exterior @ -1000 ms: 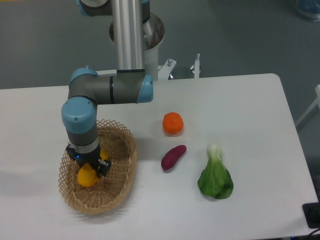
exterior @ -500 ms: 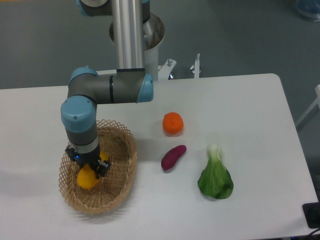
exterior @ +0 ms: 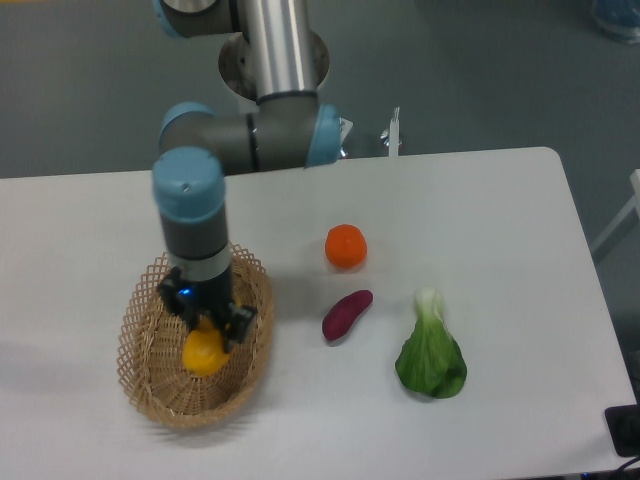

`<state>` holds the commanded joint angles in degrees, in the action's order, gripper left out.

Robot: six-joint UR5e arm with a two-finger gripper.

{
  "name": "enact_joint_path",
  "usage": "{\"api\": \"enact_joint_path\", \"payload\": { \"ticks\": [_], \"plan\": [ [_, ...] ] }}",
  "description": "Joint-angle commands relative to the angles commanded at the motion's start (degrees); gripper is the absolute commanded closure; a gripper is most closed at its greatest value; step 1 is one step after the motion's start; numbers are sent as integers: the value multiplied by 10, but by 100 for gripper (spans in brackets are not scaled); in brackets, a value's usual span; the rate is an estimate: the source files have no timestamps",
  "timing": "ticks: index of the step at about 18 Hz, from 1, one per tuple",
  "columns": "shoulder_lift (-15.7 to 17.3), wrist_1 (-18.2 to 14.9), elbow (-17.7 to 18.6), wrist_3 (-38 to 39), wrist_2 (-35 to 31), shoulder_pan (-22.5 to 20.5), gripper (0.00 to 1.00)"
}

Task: Pick up the mango from the basket
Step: 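Lift the mango out of the basket and carry it past the orange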

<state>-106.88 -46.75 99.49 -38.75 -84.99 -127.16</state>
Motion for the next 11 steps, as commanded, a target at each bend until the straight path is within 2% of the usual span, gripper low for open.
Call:
{"api": "enact_joint_path", "payload": {
  "ticks": [7, 11],
  "plan": [
    [47, -55, -11, -119, 23, -107, 44],
    [55, -116, -25, -204, 23, -163, 45]
  ]
}}
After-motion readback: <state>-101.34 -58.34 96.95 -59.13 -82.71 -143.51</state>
